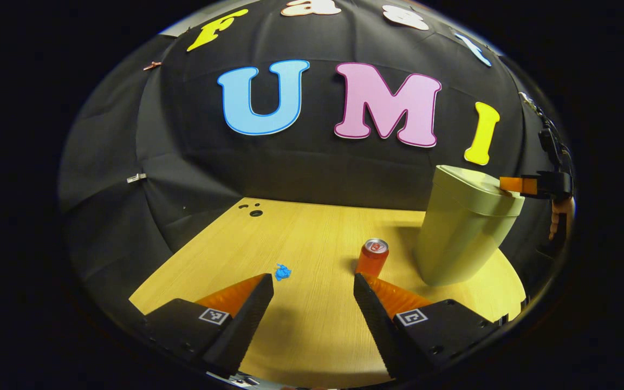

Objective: Press the lid of the desktop garbage bin to open it, pick up the crumpled paper on the desktop and throw it into the bin, then pick up the pop can on the desktop and drop it into the bin, and finally close the garbage bin lid.

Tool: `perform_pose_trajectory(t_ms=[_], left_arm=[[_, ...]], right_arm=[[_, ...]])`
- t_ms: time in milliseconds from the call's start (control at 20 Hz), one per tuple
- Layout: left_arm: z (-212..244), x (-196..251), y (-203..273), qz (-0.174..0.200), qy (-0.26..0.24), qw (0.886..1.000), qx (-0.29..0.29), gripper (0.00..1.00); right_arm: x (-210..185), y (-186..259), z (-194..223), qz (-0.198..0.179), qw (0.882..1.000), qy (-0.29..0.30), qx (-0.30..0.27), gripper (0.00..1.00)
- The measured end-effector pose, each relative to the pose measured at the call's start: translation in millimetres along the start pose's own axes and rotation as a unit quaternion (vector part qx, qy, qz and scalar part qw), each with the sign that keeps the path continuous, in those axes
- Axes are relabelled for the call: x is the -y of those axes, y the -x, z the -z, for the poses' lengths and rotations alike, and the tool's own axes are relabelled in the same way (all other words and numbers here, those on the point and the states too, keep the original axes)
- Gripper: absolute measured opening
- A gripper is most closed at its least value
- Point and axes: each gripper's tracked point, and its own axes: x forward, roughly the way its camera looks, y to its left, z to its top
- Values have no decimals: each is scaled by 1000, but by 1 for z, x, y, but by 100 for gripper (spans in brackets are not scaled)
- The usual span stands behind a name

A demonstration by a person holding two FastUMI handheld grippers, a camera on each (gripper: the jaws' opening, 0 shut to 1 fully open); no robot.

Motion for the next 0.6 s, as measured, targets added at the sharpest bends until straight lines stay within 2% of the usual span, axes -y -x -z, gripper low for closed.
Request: perform_pose_trajectory(t_ms=[50,300,600], left_arm=[[0,-3,2,-1,0,1000,1,96],[-3,-12,10,-10,18,1000,12,96],[-12,-9,27,3,13,999,33,96]], right_arm=[[-1,0,0,-1,1000,0,1,6],[2,0,-2,10,1000,23,12,6],[-4,22,-29,25,996,44,68,5]])
